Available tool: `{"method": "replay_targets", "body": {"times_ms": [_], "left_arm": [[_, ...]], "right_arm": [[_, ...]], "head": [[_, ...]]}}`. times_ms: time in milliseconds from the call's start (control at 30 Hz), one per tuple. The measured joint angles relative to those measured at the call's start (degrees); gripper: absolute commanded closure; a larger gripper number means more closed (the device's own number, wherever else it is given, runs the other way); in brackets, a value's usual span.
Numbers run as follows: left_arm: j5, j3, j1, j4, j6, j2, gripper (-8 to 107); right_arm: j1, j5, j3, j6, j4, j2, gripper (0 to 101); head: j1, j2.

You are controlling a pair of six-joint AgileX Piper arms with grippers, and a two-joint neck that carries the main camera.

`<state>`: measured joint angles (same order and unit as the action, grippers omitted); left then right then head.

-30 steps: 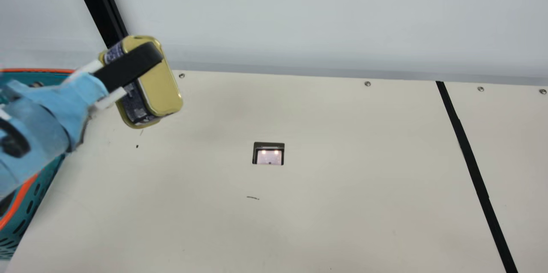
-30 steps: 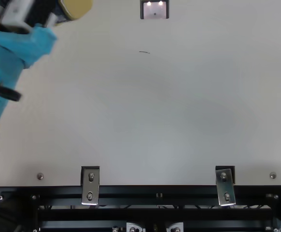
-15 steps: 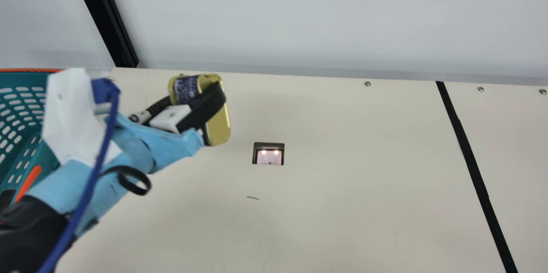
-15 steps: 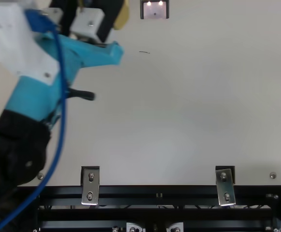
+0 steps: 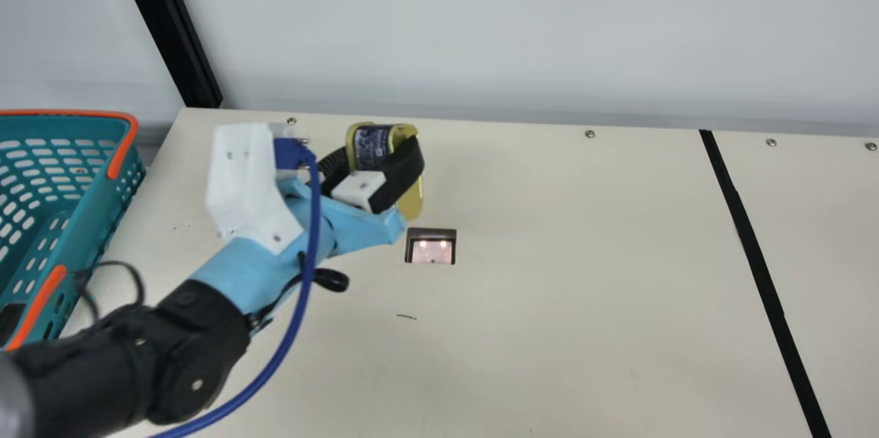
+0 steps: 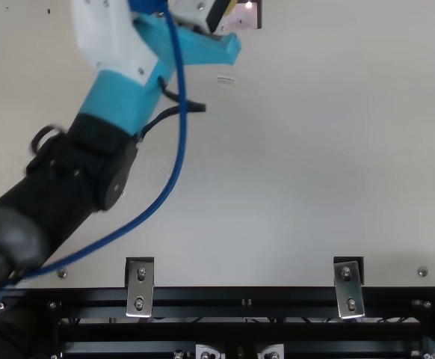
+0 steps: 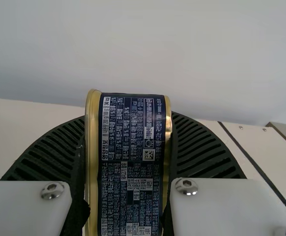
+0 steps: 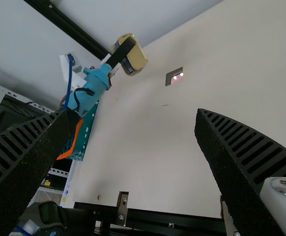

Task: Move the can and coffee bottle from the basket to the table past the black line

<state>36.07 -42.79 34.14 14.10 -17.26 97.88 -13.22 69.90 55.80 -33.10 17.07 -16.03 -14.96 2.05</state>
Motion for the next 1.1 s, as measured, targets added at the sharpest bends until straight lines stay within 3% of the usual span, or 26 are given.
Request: {"method": "replay_targets", "body": {"times_ms": [533, 900, 1100], "left_arm": [[1.9, -10.0, -1.5, -8.8, -3.8, 13.9, 89], [1.8, -13.8, -1.6, -9.5, -4.6, 16.8, 89], [-0.2, -13.6, -1.7, -9.2, -1.9, 13.9, 89]], "right_arm": [[0.0, 0.0, 0.0, 0.0, 0.0, 0.0, 0], [0.0, 0.0, 0.0, 0.0, 0.0, 0.0, 0], [0.0, 0.0, 0.0, 0.0, 0.0, 0.0, 0]], "head": [[0.0, 0.0], [0.0, 0.0], [0.0, 0.0]]}}
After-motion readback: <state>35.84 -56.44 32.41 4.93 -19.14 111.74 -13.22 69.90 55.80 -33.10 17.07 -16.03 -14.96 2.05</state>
